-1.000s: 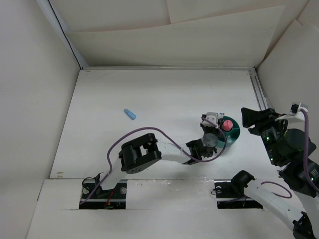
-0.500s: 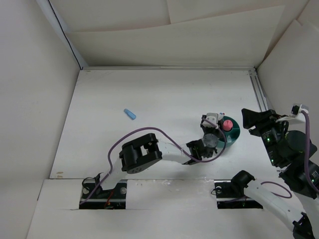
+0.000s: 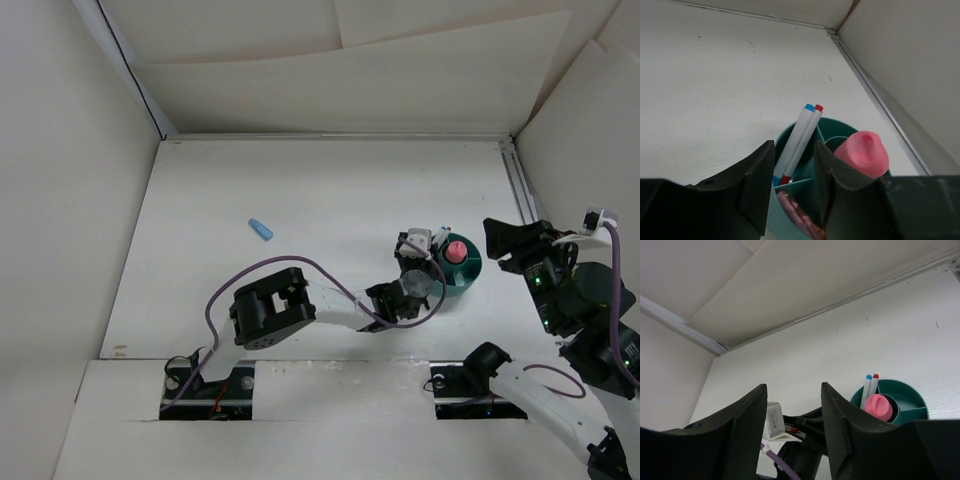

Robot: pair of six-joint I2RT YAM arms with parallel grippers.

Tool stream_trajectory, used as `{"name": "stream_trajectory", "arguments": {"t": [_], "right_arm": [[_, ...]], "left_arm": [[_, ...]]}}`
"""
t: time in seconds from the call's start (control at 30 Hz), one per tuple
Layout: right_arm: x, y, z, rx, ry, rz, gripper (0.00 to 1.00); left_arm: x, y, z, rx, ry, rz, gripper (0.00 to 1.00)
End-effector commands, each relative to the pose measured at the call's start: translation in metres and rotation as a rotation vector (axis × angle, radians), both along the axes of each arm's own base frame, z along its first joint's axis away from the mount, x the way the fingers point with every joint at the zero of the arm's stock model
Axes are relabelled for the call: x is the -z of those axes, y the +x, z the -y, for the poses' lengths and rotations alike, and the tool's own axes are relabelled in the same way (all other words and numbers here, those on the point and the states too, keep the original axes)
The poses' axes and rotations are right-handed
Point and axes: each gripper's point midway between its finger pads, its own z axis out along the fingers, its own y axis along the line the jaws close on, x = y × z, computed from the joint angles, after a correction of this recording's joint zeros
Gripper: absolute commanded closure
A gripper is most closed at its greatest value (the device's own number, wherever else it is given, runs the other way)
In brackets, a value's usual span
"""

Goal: Sort the stationery into containers
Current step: Place the pen in the storage box, then pick up the pen from the center of the board.

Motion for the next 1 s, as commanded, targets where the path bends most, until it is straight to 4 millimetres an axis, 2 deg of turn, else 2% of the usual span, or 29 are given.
{"name": "stream_trajectory", "arguments": {"t": [0.0,0.07,0.1,0.17,0.2,0.23,0.27,0.3,0.33,0.37,0.43,0.47,0.5,0.53,0.57,0.6,0.63,0.67,0.7,0.77,0.8,0.83,0.87,0.9,0.93,0.97], "right_arm": [[-0.004,0.002,-0.009,-0.038,0.009,0.032,0.48],[-0.001,0.003,-0.015,-0.064,0.006,0.028,0.51],[0.005,0.006,-0.017,-0.064,-0.005,0.012,0.52],[0.009,0.006,-0.022,-0.086,-0.011,0.003,0.65],[0.009,0.006,-0.023,-0.095,-0.011,0.003,0.65],[0.011,0.008,-0.025,-0.095,-0.016,-0.005,0.73],[0.016,0.008,-0.030,-0.124,-0.032,-0.012,0.76],[0.023,0.011,-0.033,-0.125,-0.046,-0.033,0.79],[0.023,0.012,-0.038,-0.145,-0.044,-0.032,0.83],[0.029,0.013,-0.041,-0.156,-0.051,-0.044,0.89],[0.035,0.015,-0.050,-0.195,-0.057,-0.056,0.93],[0.041,0.018,-0.055,-0.205,-0.065,-0.069,0.96],[0.042,0.019,-0.063,-0.237,-0.066,-0.075,0.98],[0.050,0.021,-0.067,-0.253,-0.085,-0.092,0.98],[0.055,0.024,-0.072,-0.267,-0.092,-0.106,0.98],[0.057,0.025,-0.075,-0.279,-0.095,-0.115,0.98],[0.061,0.024,-0.080,-0.305,-0.095,-0.118,0.98],[0.070,0.024,-0.086,-0.325,-0.106,-0.140,0.98],[0.072,0.024,-0.088,-0.336,-0.105,-0.139,0.91],[0.074,0.025,-0.096,-0.370,-0.097,-0.130,0.83],[0.078,0.024,-0.098,-0.379,-0.100,-0.139,0.76],[0.075,0.023,-0.102,-0.402,-0.093,-0.127,0.73],[0.071,0.022,-0.105,-0.419,-0.085,-0.114,0.70],[0.072,0.023,-0.109,-0.435,-0.085,-0.118,0.67],[0.072,0.024,-0.114,-0.452,-0.084,-0.118,0.64],[0.068,0.022,-0.118,-0.480,-0.075,-0.102,0.62]], "left_arm": [[-0.078,0.007,-0.036,-0.060,-0.144,0.016,0.68],[-0.061,0.014,-0.057,-0.067,-0.088,-0.036,0.68],[-0.078,0.017,-0.069,-0.063,-0.176,-0.062,0.68],[-0.055,0.056,-0.114,-0.103,-0.160,-0.175,0.68],[-0.048,0.051,-0.109,-0.058,-0.146,-0.191,0.68],[-0.047,0.072,-0.137,-0.105,-0.167,-0.236,0.68],[-0.041,0.076,-0.142,-0.073,-0.164,-0.271,0.68],[-0.031,0.083,-0.157,-0.092,-0.147,-0.299,0.68],[-0.032,0.099,-0.183,-0.137,-0.148,-0.307,0.68],[-0.024,0.102,-0.194,-0.151,-0.127,-0.345,0.68],[-0.014,0.109,-0.220,-0.199,-0.099,-0.375,0.68],[-0.019,0.117,-0.242,-0.244,-0.099,-0.380,0.68],[-0.015,0.119,-0.254,-0.268,-0.093,-0.388,0.68],[-0.014,0.120,-0.262,-0.277,-0.099,-0.404,0.68],[-0.015,0.127,-0.286,-0.325,-0.123,-0.415,0.70],[-0.013,0.129,-0.298,-0.347,-0.130,-0.430,0.73],[-0.002,0.126,-0.308,-0.343,-0.123,-0.461,0.77],[0.000,0.129,-0.319,-0.355,-0.147,-0.475,0.78],[0.006,0.134,-0.344,-0.405,-0.157,-0.501,0.78],[0.008,0.137,-0.364,-0.458,-0.152,-0.511,0.80],[0.008,0.138,-0.380,-0.500,-0.138,-0.509,0.80],[0.013,0.136,-0.389,-0.528,-0.112,-0.523,0.79],[0.007,0.140,-0.395,-0.548,-0.120,-0.509,0.77],[0.010,0.140,-0.401,-0.556,-0.099,-0.515,0.72],[0.020,0.143,-0.408,-0.575,-0.072,-0.551,0.72],[0.016,0.149,-0.408,-0.576,-0.075,-0.556,0.72]]}}
